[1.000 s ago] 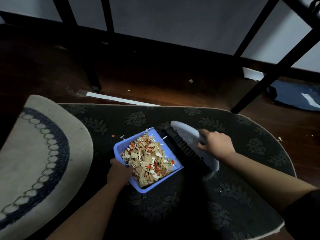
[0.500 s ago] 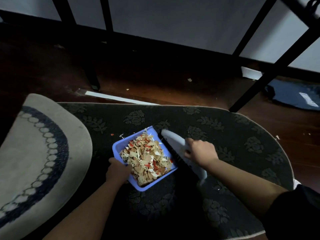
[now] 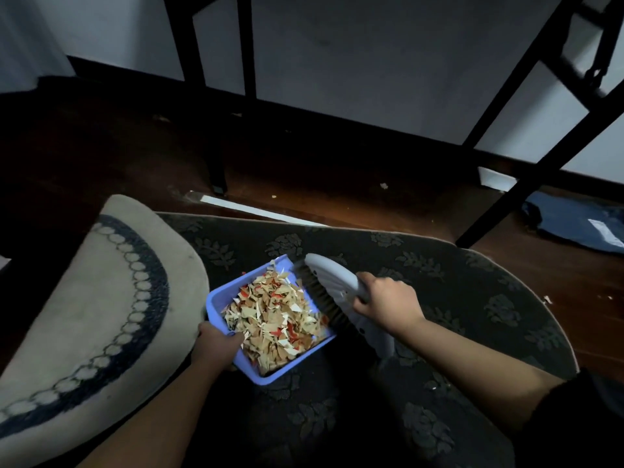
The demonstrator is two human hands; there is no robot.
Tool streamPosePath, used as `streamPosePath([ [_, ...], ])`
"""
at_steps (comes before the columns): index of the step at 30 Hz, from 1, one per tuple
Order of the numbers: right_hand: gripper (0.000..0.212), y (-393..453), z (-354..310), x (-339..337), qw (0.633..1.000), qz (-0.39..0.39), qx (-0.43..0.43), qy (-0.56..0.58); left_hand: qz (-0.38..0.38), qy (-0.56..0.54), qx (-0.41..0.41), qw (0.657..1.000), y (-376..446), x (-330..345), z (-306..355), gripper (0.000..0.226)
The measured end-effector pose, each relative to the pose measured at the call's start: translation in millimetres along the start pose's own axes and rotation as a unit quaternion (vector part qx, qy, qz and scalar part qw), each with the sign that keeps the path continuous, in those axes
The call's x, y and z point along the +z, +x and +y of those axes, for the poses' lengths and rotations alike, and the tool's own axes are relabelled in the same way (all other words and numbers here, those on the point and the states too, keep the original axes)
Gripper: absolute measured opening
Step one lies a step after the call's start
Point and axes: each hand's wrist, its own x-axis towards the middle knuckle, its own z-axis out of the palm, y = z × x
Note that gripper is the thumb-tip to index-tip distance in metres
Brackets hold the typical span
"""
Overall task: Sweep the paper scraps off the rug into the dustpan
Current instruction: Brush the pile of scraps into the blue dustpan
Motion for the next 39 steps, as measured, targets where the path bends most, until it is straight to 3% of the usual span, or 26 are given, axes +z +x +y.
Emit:
streamPosePath([
  [5,0.036,4,-34,-18,0.999,0.029,-0.006,0.015,0.018,-0.053,-0.033,0.998,5,-39,-30,0.079],
  [9,0.040,6,-63,-31,0.999,0.019,-0.037,0.021,0.038,-0.047,-0.045,0.997,18,-61,-59,0.059],
  [12,0.041,3,-87,-38,0.997,0.004,-0.077,0.015,0.047,-0.063,-0.045,0.996,30,-67,-76,0.069],
  [15,0.041,0,-107,-43,0.994,0.009,-0.112,0.001,0.050,-0.069,-0.041,0.996,19,-76,-69,0.056],
  [22,0.047,-16,-146,-65,0.968,0.061,-0.231,-0.081,0.069,-0.135,-0.092,0.984,-16,-75,-44,0.054],
  [25,0.053,-26,-161,-70,0.941,0.119,-0.266,-0.174,0.070,-0.207,-0.113,0.969,-13,-71,-42,0.055],
  [31,0.047,-42,-167,-67,0.901,0.185,-0.339,-0.199,0.093,-0.269,-0.126,0.950,-12,-79,-35,0.045],
  [36,0.054,-41,-151,-85,0.934,0.192,-0.287,-0.088,0.103,-0.258,-0.123,0.953,-9,-84,-37,0.045],
  [39,0.049,-38,-145,-111,0.968,0.154,-0.198,-0.015,0.110,-0.247,-0.117,0.955,-13,-85,-37,0.046],
])
